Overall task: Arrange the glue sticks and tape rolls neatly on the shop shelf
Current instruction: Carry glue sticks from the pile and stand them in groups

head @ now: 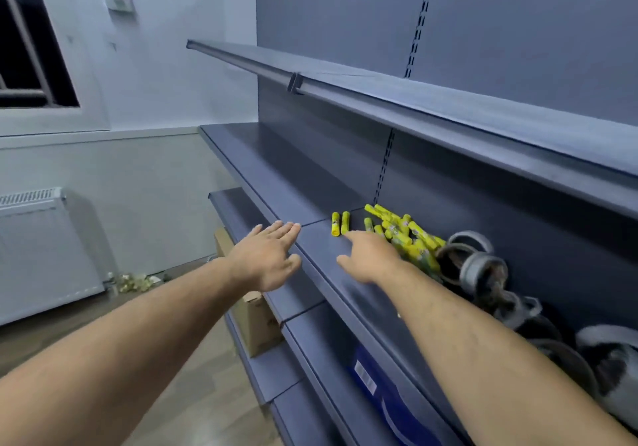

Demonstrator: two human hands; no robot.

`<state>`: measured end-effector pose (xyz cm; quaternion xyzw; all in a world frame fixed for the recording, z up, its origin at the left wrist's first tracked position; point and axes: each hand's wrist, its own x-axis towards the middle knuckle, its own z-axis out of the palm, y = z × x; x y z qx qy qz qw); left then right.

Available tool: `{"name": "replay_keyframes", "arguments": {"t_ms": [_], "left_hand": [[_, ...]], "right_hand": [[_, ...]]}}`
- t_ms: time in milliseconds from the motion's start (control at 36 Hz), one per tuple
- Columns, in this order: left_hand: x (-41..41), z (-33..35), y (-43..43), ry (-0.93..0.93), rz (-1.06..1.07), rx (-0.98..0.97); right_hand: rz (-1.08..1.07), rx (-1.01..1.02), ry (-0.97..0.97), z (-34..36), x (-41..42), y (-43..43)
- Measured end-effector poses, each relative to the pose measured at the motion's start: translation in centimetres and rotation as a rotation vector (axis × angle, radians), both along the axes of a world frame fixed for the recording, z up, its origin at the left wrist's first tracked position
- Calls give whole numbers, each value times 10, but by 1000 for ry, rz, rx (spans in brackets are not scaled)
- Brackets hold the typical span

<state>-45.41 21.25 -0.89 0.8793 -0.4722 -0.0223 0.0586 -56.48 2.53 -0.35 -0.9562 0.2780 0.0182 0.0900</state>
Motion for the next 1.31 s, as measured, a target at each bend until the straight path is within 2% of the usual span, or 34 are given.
{"name": "replay_keyframes", "arguments": {"t_ms": [139, 361, 500, 750, 889, 1111, 1306], "left_hand": [[55, 1, -43, 4, -28, -6], [108, -4, -109, 55, -152, -25], [131, -11, -149, 103, -139, -45], [166, -24, -198, 209, -317, -31], [170, -32, -214, 221, -423, 69], [173, -35, -225, 222, -453, 128], [180, -37, -223, 358, -449, 43]], "right_hand": [[-31, 62, 10, 2, 46, -44], [-179, 34, -140, -9, 93, -87], [-265, 31, -201, -16, 112, -95], [-343, 127, -157, -29, 145, -102], [-380, 153, -111, -34, 150, -100], [-400, 230, -79, -29, 153, -101], [-466, 303, -34, -28, 149, -94]]}}
